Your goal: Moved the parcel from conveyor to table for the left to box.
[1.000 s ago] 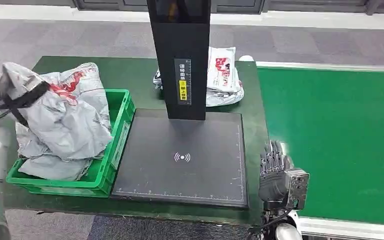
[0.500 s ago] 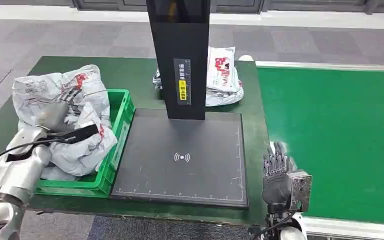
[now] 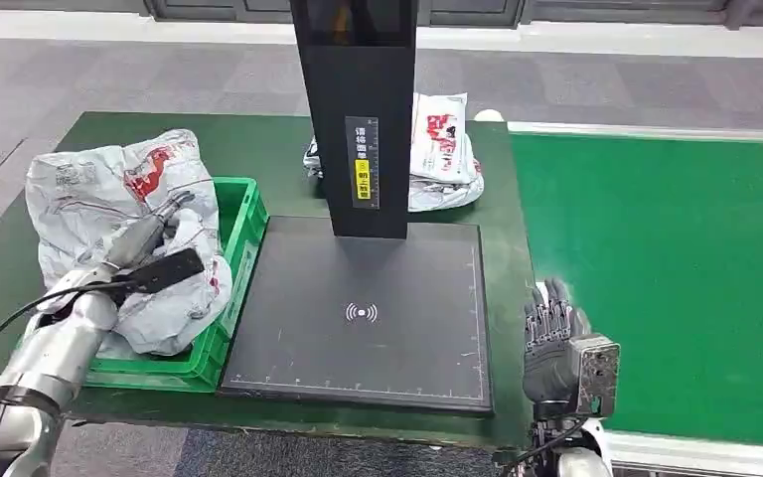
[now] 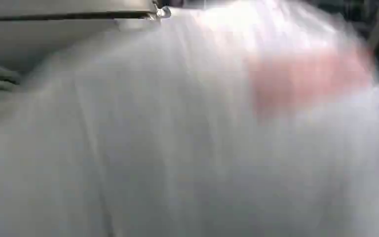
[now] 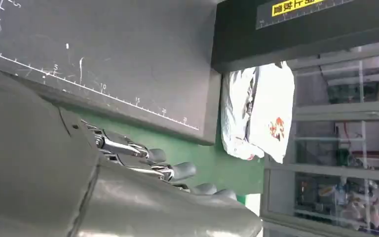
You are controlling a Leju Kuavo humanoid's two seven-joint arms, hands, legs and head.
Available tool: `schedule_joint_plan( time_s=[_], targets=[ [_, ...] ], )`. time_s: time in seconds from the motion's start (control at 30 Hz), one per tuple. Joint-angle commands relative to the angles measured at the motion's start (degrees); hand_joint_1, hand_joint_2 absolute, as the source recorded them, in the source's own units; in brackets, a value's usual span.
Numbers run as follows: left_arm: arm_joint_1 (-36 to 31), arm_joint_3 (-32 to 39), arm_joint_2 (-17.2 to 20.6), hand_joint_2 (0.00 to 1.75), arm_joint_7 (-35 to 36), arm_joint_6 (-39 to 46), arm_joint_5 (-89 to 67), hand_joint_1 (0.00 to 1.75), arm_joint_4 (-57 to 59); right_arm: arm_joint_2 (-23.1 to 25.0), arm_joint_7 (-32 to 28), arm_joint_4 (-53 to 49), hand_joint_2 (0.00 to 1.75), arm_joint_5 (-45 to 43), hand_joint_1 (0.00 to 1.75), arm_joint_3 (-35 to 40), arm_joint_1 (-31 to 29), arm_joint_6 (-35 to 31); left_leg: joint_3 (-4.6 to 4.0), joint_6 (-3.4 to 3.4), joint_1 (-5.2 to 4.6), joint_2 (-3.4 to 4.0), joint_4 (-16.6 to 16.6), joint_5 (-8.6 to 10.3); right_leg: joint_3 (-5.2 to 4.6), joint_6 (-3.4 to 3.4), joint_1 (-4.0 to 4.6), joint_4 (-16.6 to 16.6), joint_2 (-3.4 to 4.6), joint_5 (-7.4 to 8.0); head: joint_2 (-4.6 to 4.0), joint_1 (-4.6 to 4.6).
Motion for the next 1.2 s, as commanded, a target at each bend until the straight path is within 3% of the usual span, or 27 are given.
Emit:
schedule_joint_plan(
  time_s=[0.03, 0.4, 0.5, 0.67, 1.0, 1.2],
  targets=[
    [-0.86, 4.71, -1.88, 0.00, 1.04, -1.09, 10.05, 0.00, -3.97, -1.79, 0.00, 2.62, 0.00, -0.80, 0.00, -1.93, -0.24, -0.42, -0.03, 0.10, 0.04, -0.18, -0.05, 0.05, 0.06, 0.06, 0.04, -0.13, -0.09, 0.04, 0.00, 0.00],
    [-0.76, 4.66, -1.93, 0.00, 1.04, -1.10, 10.05, 0.00, -3.95, -1.79, 0.00, 2.61, 0.00, -0.80, 0.00, -1.93, -0.27, -0.42, -0.02, 0.08, 0.01, -0.16, -0.05, 0.04, 0.05, 0.05, 0.01, -0.09, -0.07, 0.02, 0.00, 0.00],
    [2.46, 11.57, -3.70, 0.00, -0.59, -3.16, 25.67, 0.00, -9.51, -1.48, -0.05, 3.38, 0.00, -0.96, 0.00, -1.69, -0.59, -0.56, 0.00, 0.07, 0.01, -0.11, -0.05, 0.02, 0.06, 0.05, 0.00, -0.08, -0.03, 0.02, 0.00, 0.00],
    [5.84, 18.18, -2.92, 0.00, 5.48, -12.20, 48.26, 0.00, -13.00, -1.38, -0.22, 6.13, 0.00, -1.22, 0.00, -1.12, -2.51, -0.99, 0.07, 0.09, 0.01, 0.17, -0.14, -0.01, 0.07, 0.05, 0.01, -0.17, 0.24, 0.08, 0.00, 0.00],
    [3.93, 16.59, -4.16, 0.00, 11.41, -5.78, 58.93, 0.00, -8.63, -0.95, -0.17, 8.34, 0.00, -2.40, 0.00, -0.83, -4.51, -0.98, -0.04, 0.10, 0.01, -0.14, -0.09, 0.06, 0.04, 0.06, 0.00, -0.12, -0.04, 0.04, 0.00, 0.00],
    [3.56, 13.61, -5.59, 0.00, 9.39, -5.01, 61.17, 0.00, -11.58, -0.70, 0.01, 9.49, 0.00, -2.76, 0.00, -0.83, -6.14, -0.68, -0.06, 0.12, 0.01, -0.24, -0.14, 0.11, 0.06, 0.07, 0.00, -0.18, -0.12, 0.07, 0.00, 0.00]
  ],
)
